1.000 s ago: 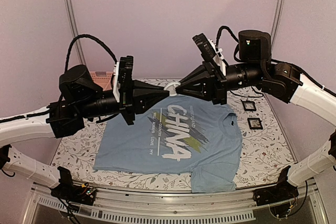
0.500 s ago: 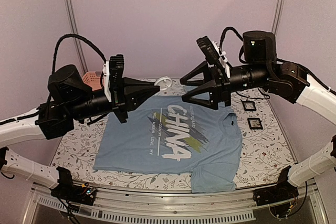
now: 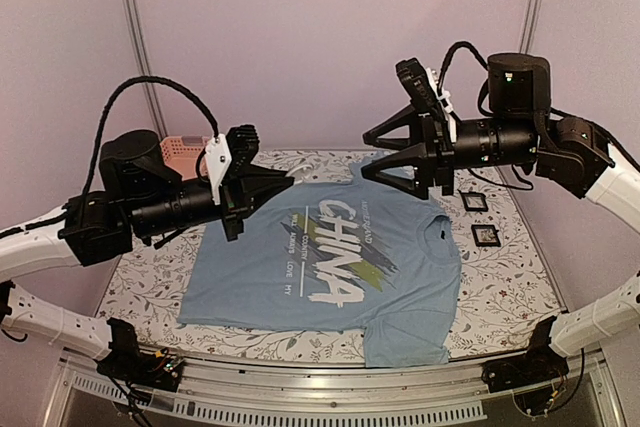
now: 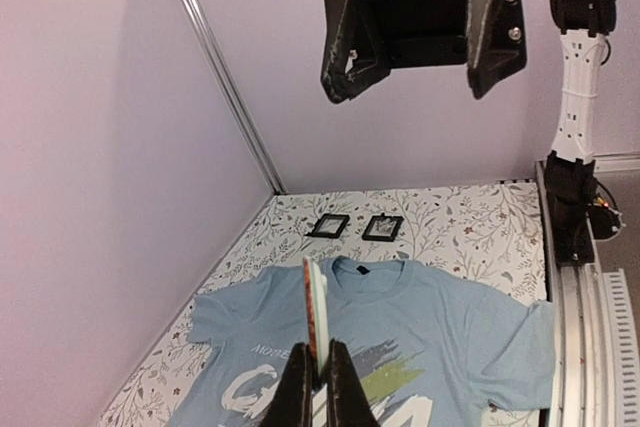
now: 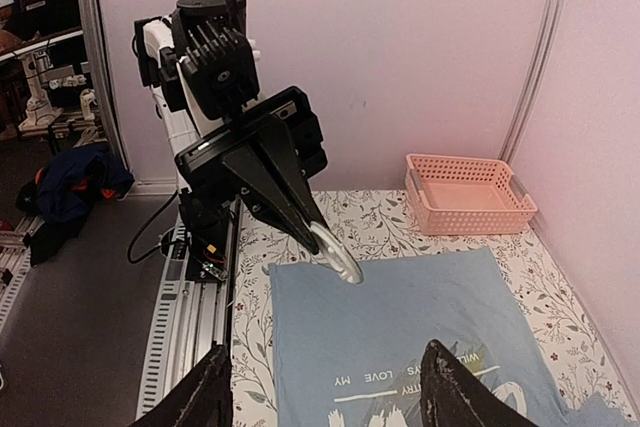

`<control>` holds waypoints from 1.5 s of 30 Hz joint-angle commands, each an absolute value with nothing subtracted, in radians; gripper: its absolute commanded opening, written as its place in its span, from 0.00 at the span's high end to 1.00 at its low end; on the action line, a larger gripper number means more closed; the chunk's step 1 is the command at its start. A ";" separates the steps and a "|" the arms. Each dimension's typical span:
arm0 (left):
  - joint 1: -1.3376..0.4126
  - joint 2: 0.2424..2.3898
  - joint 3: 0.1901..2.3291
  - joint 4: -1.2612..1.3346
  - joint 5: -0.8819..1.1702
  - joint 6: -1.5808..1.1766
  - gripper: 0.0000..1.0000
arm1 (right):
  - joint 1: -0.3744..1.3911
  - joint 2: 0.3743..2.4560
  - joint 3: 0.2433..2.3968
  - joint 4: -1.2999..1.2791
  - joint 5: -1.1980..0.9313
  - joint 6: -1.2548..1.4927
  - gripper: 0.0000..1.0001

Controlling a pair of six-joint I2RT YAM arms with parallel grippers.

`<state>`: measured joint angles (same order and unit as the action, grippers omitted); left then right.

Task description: Pin the brooch onto the clothing

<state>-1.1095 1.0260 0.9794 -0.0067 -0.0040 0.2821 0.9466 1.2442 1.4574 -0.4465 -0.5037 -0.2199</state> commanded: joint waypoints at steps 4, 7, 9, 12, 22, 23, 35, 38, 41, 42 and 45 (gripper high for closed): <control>-1.129 1.001 0.965 -0.049 -0.011 0.246 1.00 | 0.945 1.265 1.479 -0.412 -0.438 -0.229 0.40; -1.131 0.988 0.958 -0.039 -0.008 0.217 1.00 | 0.945 1.276 1.480 -0.401 -0.421 -0.222 0.42; -1.134 0.985 0.959 -0.038 0.022 0.199 1.00 | 0.945 1.287 1.489 -0.396 -0.411 -0.212 0.45; -1.143 0.980 0.965 -0.046 0.045 0.177 1.00 | 0.945 1.305 1.507 -0.395 -0.425 -0.197 0.48; -1.163 1.066 1.040 -0.063 0.126 0.162 1.00 | 0.945 1.358 1.510 -0.367 -0.561 -0.228 0.61; -1.165 1.084 1.060 -0.076 0.129 0.158 1.00 | 0.946 1.344 1.495 -0.362 -0.582 -0.235 0.62; -1.177 1.138 1.138 -0.110 0.163 0.136 1.00 | 0.946 1.231 1.388 -0.396 -0.665 -0.259 0.71; -1.177 1.144 1.132 -0.101 0.202 0.156 1.00 | 0.946 1.244 1.391 -0.394 -0.668 -0.255 0.74; -1.177 1.146 1.121 -0.068 0.223 0.183 1.00 | 0.946 1.254 1.386 -0.388 -0.670 -0.258 0.75; -1.177 1.146 1.116 -0.055 0.224 0.188 1.00 | 0.946 1.254 1.383 -0.385 -0.676 -0.258 0.75; -1.177 1.155 1.116 -0.034 0.228 0.199 1.00 | 0.946 1.246 1.378 -0.381 -0.678 -0.264 0.74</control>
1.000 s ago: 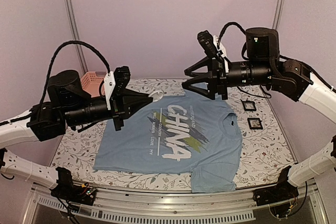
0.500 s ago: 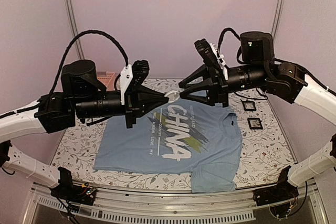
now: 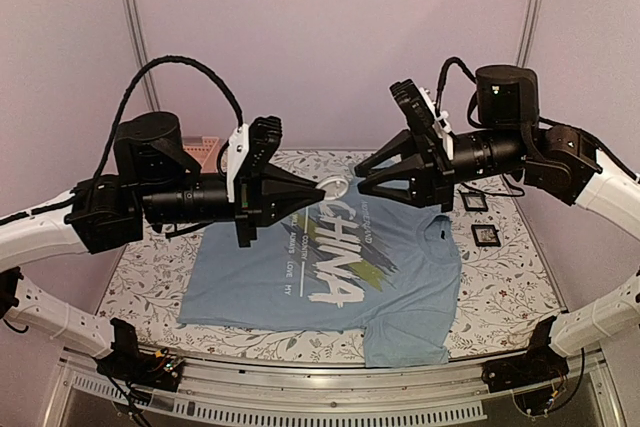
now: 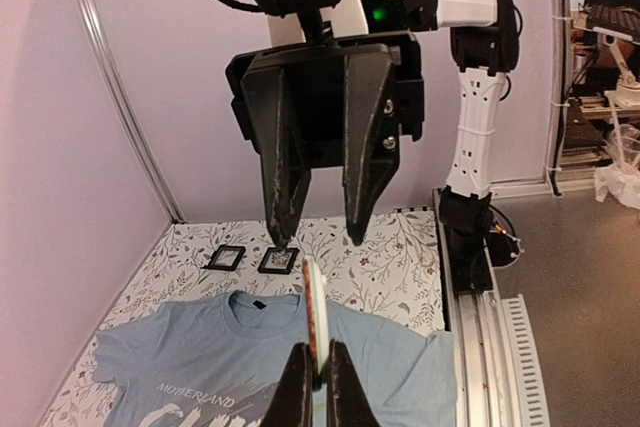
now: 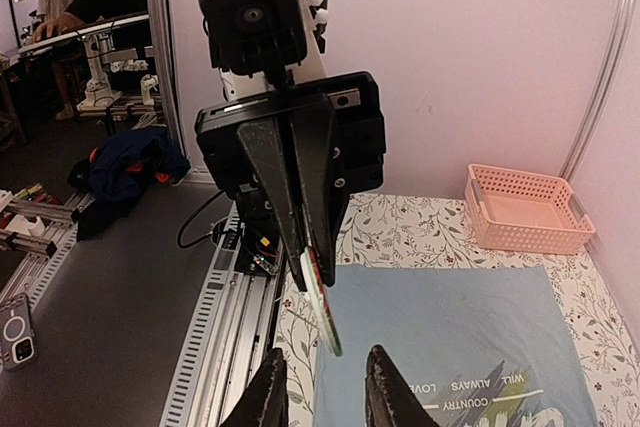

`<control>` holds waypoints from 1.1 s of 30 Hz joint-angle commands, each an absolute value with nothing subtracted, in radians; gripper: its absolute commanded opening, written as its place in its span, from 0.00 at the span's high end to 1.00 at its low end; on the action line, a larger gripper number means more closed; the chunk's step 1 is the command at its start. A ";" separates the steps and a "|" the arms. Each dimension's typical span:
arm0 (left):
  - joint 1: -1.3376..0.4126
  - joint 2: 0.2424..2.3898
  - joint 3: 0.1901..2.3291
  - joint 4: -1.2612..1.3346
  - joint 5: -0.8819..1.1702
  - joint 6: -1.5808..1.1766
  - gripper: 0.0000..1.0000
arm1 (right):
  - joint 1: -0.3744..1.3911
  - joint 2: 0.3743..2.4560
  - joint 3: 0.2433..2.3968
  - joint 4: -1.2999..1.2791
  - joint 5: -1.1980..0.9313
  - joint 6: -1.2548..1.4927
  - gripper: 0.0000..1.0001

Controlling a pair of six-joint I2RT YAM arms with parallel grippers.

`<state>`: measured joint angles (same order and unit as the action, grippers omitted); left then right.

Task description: Pin the brooch onto the clothing

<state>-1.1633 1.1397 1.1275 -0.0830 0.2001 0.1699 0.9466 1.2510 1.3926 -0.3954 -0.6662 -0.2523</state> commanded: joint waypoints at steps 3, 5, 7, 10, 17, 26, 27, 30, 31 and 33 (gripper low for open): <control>-1.177 1.162 1.120 -0.028 0.248 0.202 1.00 | 0.946 1.248 1.382 -0.378 -0.678 -0.267 0.73; -1.177 1.162 1.117 -0.018 0.250 0.205 1.00 | 0.946 1.256 1.382 -0.378 -0.682 -0.270 0.73; -1.177 1.164 1.115 -0.017 0.251 0.208 1.00 | 0.945 1.260 1.377 -0.376 -0.683 -0.270 0.73; -1.177 1.169 1.114 -0.016 0.261 0.206 1.00 | 0.946 1.265 1.373 -0.375 -0.683 -0.265 0.74; -1.177 1.192 1.111 0.037 0.284 0.194 1.00 | 0.946 1.262 1.356 -0.370 -0.684 -0.253 0.78; -1.177 1.216 1.108 0.050 0.314 0.180 1.00 | 0.946 1.238 1.330 -0.367 -0.687 -0.229 1.00; -1.178 1.218 1.106 0.053 0.311 0.177 1.00 | 0.946 1.237 1.327 -0.367 -0.684 -0.222 1.00; -1.177 1.211 1.090 0.071 0.255 0.156 0.81 | 0.946 1.231 1.299 -0.364 -0.625 -0.201 1.00; -1.176 1.205 1.072 0.085 0.208 0.140 0.61 | 0.946 1.229 1.285 -0.364 -0.591 -0.183 1.00; -1.172 1.188 1.015 0.127 0.108 0.113 0.43 | 0.942 1.222 1.242 -0.362 -0.517 -0.162 1.00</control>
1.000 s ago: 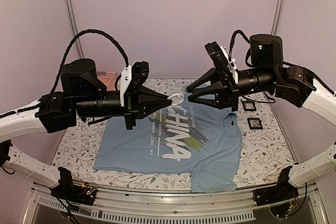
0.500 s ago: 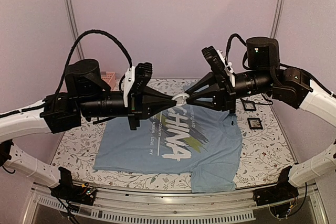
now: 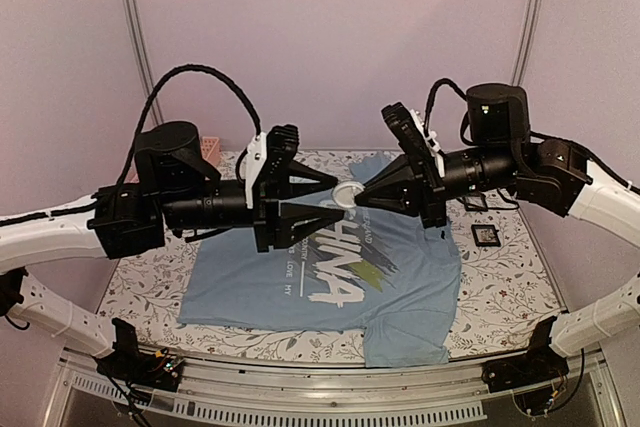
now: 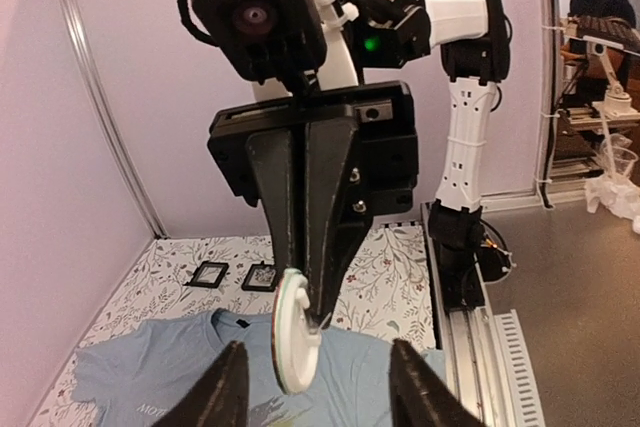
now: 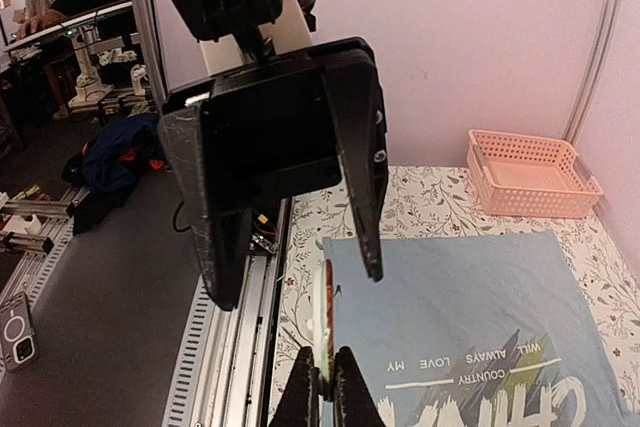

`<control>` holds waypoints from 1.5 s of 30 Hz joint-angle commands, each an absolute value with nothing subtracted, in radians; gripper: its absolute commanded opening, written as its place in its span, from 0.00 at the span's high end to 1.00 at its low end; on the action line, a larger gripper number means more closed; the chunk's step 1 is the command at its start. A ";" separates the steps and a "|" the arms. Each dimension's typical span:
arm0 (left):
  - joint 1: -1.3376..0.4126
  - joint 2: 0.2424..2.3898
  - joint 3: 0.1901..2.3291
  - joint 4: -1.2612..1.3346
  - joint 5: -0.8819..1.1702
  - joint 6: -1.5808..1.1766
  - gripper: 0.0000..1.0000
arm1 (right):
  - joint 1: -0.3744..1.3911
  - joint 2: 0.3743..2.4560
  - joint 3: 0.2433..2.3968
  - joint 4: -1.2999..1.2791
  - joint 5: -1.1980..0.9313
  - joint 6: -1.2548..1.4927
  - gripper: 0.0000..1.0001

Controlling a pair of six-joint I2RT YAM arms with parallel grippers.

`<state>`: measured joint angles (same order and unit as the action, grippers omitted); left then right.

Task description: Pin the brooch onto the clothing

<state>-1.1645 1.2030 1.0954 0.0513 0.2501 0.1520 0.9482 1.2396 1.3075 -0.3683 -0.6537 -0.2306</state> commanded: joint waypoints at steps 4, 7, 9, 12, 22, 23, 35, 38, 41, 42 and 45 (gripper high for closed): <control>-1.110 1.176 0.846 0.248 -0.056 -0.062 0.44 | 0.919 1.184 1.087 -0.289 -0.304 -0.087 1.00; -1.058 1.210 0.726 0.308 -0.177 -0.277 0.45 | 0.896 1.137 0.950 -0.184 -0.111 -0.009 1.00; -1.041 1.257 0.636 0.386 -0.250 -0.382 0.44 | 0.861 1.120 0.859 -0.102 -0.048 0.061 1.00; -1.012 1.355 0.541 0.468 -0.322 -0.523 0.44 | 0.798 1.131 0.741 0.031 -0.024 0.114 1.00; -0.958 1.402 0.415 0.309 -0.591 -0.929 0.47 | 0.662 1.385 0.594 0.196 -0.044 0.260 1.00; -0.953 1.382 0.404 0.283 -0.614 -0.953 0.47 | 0.657 1.407 0.584 0.214 -0.041 0.279 1.00; -0.813 1.357 0.329 0.047 -0.543 -1.049 0.51 | 0.650 1.475 0.487 0.314 -0.014 0.399 1.00; -0.783 1.348 0.298 0.032 -0.527 -1.068 0.51 | 0.650 1.461 0.476 0.310 -0.018 0.411 1.00; -0.781 1.339 0.275 0.019 -0.523 -1.076 0.51 | 0.650 1.442 0.471 0.292 -0.026 0.407 1.00; -0.781 1.341 0.263 0.009 -0.522 -1.094 0.51 | 0.650 1.434 0.468 0.283 -0.023 0.407 1.00; -0.781 1.347 0.234 -0.045 -0.512 -1.133 0.52 | 0.650 1.407 0.450 0.270 -0.024 0.404 1.00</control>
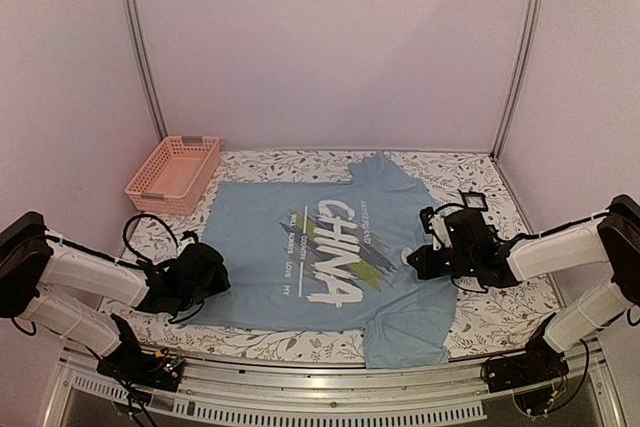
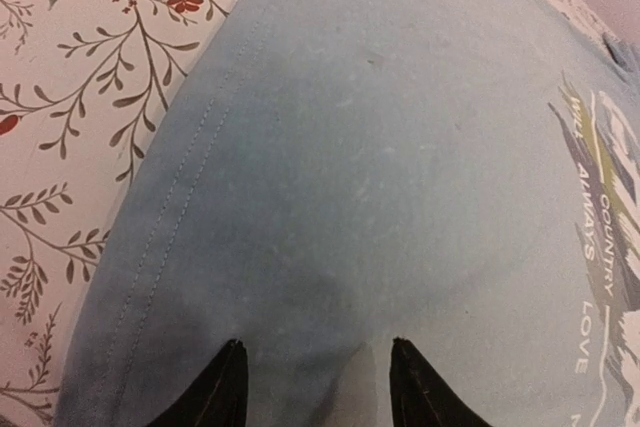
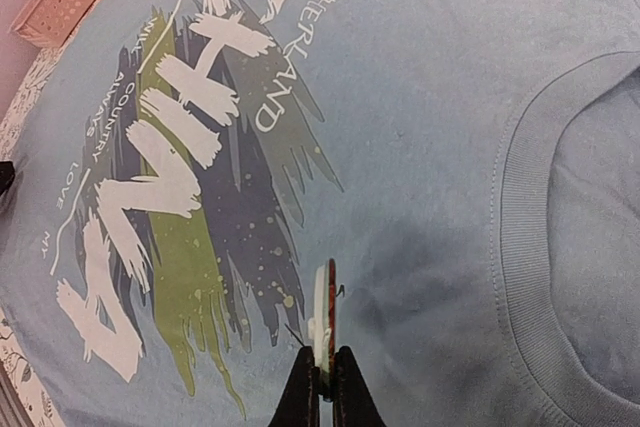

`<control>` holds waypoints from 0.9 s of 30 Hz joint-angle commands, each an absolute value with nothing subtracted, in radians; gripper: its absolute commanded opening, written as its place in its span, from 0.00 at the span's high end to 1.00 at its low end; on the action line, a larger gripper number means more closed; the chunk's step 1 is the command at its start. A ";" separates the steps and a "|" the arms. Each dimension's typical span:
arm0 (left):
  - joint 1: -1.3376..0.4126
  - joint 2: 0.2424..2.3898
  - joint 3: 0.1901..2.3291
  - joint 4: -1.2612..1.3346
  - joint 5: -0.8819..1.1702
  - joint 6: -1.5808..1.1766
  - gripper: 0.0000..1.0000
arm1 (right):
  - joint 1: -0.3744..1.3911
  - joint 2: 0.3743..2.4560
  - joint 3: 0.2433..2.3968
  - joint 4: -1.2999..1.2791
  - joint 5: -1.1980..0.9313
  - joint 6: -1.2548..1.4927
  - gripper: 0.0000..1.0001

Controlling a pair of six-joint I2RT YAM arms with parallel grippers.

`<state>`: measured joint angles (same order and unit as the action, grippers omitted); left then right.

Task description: Pin the brooch onto the clothing

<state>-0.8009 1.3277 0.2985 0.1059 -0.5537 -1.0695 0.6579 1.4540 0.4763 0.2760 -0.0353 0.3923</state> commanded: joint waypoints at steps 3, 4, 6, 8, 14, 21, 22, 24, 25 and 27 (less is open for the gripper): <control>-0.786 1.318 0.220 -0.049 -0.507 -1.131 0.52 | 0.650 1.360 0.438 0.262 -0.039 0.394 1.00; -0.786 1.303 0.219 -0.050 -0.516 -1.125 0.52 | 0.650 1.344 0.436 0.258 -0.045 0.391 1.00; -0.787 1.261 0.225 -0.070 -0.542 -1.118 0.52 | 0.650 1.327 0.436 0.251 -0.058 0.378 1.00; -0.787 1.215 0.240 -0.110 -0.578 -1.124 0.51 | 0.650 1.308 0.432 0.246 -0.070 0.375 1.00; -0.838 1.124 0.330 0.149 -0.611 -0.697 0.49 | 0.649 1.254 0.402 0.289 -0.068 0.336 1.00; -0.849 1.530 0.675 0.522 0.045 -0.031 0.36 | 0.598 1.269 0.315 0.561 -0.113 0.219 1.00; -0.855 1.620 0.769 0.495 0.121 -0.006 0.35 | 0.583 1.277 0.317 0.575 -0.118 0.210 1.00; -0.864 1.782 0.918 0.483 0.250 0.037 0.32 | 0.553 1.289 0.319 0.598 -0.130 0.204 1.00; -0.865 1.858 0.992 0.477 0.315 0.046 0.31 | 0.544 1.295 0.318 0.612 -0.134 0.204 1.00; -0.874 1.995 1.141 0.446 0.434 0.053 0.31 | 0.530 1.299 0.318 0.620 -0.134 0.203 1.00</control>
<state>-0.8494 1.7912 0.9546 0.4530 0.0727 -0.1116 0.5610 1.2854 0.3229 0.5117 -0.1120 0.2390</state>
